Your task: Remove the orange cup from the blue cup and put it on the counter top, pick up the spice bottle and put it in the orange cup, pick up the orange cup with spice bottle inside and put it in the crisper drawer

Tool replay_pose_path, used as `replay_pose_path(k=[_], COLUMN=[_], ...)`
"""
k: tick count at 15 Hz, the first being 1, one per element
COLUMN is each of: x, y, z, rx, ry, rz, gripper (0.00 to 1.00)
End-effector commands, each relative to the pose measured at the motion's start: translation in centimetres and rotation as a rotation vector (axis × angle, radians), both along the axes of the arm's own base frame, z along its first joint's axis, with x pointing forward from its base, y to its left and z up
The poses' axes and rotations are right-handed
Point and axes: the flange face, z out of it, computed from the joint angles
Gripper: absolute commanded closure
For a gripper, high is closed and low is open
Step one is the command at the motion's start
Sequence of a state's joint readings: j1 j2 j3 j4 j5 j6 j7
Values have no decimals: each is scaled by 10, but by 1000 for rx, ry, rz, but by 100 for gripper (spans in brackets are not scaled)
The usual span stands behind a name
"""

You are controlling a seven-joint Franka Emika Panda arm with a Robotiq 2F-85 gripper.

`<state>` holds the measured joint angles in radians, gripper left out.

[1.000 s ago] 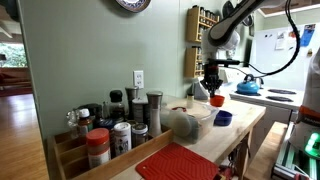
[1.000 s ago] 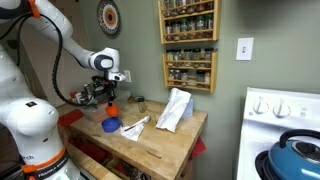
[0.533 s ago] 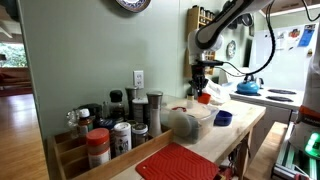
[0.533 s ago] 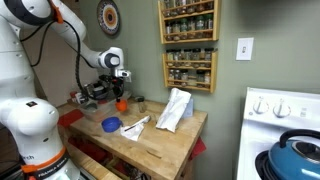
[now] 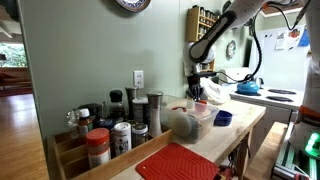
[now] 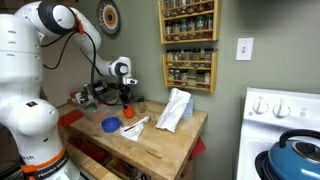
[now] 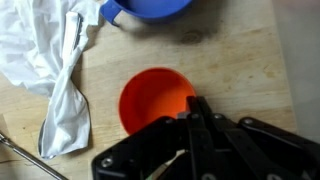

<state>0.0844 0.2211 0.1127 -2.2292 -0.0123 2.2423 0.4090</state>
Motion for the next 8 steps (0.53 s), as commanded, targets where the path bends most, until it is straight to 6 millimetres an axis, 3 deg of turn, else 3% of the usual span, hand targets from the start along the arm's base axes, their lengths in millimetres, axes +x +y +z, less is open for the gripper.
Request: replay_pose_path(k=[1,2,8], x=[8,7,0], y=[-3,-4,-7], z=[-14,-11,52], rx=[-5,-9,-36], ry=[2,0,-94], rz=[14,14,30], gripper=[72,71,27])
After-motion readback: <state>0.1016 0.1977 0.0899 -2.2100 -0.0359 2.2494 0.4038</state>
